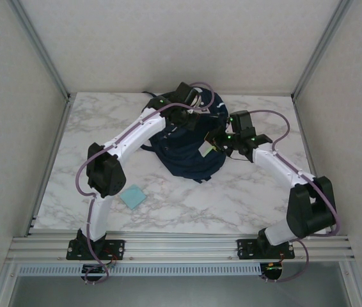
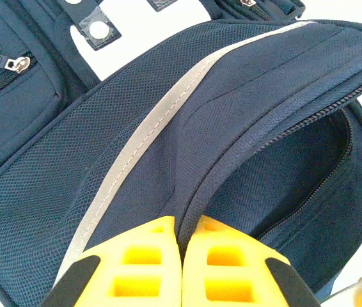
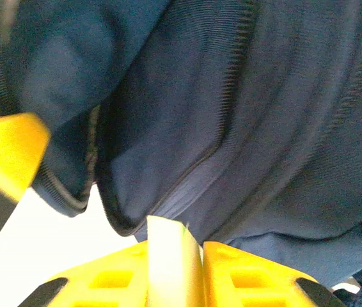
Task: Pack the student bag
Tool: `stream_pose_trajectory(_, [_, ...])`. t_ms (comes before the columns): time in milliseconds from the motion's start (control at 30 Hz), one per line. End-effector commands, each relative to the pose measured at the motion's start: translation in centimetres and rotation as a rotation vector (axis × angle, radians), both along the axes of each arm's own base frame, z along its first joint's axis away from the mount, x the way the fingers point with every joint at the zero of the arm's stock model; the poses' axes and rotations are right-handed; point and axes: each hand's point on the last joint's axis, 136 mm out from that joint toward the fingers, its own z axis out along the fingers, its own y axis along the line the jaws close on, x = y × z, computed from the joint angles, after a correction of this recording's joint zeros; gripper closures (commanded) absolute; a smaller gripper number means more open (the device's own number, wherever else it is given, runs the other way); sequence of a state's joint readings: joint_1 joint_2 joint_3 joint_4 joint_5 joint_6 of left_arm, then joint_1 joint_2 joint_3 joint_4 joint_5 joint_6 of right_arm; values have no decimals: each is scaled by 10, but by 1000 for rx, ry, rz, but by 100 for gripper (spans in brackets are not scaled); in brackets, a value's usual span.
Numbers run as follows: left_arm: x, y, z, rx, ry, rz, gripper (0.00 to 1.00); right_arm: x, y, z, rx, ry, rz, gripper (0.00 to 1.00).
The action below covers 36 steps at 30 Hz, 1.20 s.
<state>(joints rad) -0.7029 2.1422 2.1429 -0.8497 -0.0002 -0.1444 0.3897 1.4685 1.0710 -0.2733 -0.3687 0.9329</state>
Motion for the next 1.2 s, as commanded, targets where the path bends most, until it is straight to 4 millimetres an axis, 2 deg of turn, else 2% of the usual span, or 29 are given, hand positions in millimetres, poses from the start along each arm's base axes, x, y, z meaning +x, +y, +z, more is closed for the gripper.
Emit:
stream_pose_trajectory(0, [5,-1,17,-66,-22,28,100,-13,2,27,9,-56,47,77])
stream_pose_trajectory(100, [6,-3,16,-69,-19,27,100,-15,1,24,16,-60,43,84])
stream_pose_trajectory(167, [5,-3,16,-68,-14,24,100,-12,2,23,24,-70,37,100])
stream_pose_trajectory(400, [4,-1,19,-66,-16,29,100,8,3,26,15,-130,4,100])
stream_pose_trajectory(600, [3,-5,20,-92,-1,31,100,47,20,18,128,-175,-62,100])
stream_pose_trajectory(767, [1,-3,27,-105,-3,42,100,81,28,-3,204,-182,-174,100])
stream_pose_trajectory(933, [1,-4,34,-132,-5,55,100,104,32,-27,263,-194,-344,100])
stream_pose_trajectory(1067, [0,-6,33,-149,6,60,100,110,35,-47,306,-182,-454,97])
stream_pose_trajectory(1100, [0,-6,33,-147,8,62,100,110,35,-49,308,-175,-465,94])
stream_pose_trajectory(1167, [0,-6,32,-145,7,66,100,108,35,-52,302,-171,-465,81])
